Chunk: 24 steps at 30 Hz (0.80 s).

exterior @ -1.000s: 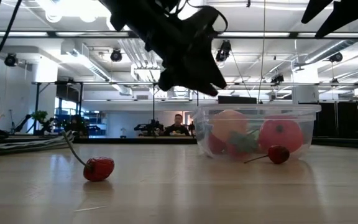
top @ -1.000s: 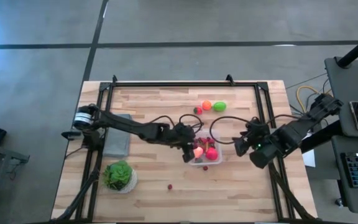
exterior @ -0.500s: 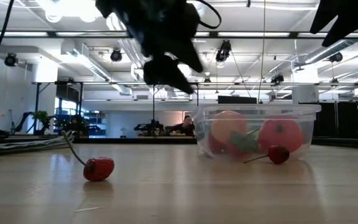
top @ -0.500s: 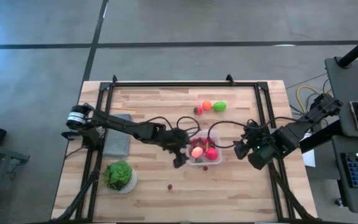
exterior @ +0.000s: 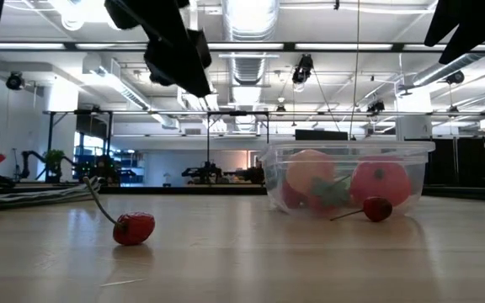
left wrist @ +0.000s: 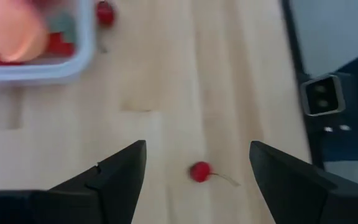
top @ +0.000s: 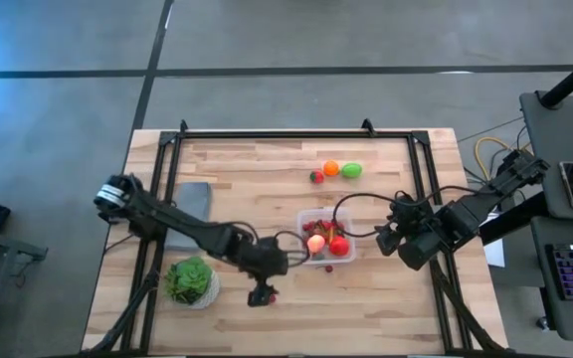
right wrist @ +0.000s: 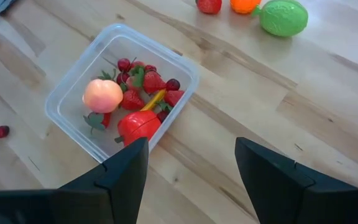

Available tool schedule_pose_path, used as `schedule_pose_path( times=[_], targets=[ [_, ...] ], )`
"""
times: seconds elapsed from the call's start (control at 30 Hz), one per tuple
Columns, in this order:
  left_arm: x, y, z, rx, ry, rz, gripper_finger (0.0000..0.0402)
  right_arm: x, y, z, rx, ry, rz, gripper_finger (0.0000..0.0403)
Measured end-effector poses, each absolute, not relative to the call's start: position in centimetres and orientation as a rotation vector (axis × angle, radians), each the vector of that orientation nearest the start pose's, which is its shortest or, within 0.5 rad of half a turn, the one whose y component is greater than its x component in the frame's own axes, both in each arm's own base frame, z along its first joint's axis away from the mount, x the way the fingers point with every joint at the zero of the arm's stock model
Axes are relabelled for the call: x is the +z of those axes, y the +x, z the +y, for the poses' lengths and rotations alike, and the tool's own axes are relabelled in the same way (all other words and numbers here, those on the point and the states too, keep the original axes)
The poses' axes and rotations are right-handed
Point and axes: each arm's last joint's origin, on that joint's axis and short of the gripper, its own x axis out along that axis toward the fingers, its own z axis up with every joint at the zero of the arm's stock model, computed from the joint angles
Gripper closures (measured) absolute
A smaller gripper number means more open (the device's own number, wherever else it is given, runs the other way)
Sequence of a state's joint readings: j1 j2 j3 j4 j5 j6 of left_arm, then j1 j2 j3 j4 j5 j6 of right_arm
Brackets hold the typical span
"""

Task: Pick and placing Produce into tupperware
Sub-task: Put the melon into the transparent bin

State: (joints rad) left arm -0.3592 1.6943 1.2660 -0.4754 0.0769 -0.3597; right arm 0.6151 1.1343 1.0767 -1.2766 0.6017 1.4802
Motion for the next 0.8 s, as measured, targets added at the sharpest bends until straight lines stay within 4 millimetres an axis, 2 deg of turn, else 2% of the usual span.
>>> schedule_pose_path(
  times=[0.13,0.4,0.67,0.8],
  targets=[
    [24.1,33.3,-14.4,-0.264,-0.202,0.952,0.013,29.9,15.5,8.9,-0.721,0.572,0.807,0.017],
    [21.6,33.4,-15.9,-0.134,-0.403,1.057,0.013,29.9,15.5,8.9,-0.723,0.577,0.805,0.017],
    [21.9,33.3,-16.3,-0.085,-0.427,1.036,0.013,29.9,15.6,9.0,-0.729,0.593,0.797,0.017],
    [21.9,33.2,-16.5,-0.071,-0.418,1.027,0.013,29.5,16.3,7.6,-0.783,0.578,0.871,0.017]
  ],
)
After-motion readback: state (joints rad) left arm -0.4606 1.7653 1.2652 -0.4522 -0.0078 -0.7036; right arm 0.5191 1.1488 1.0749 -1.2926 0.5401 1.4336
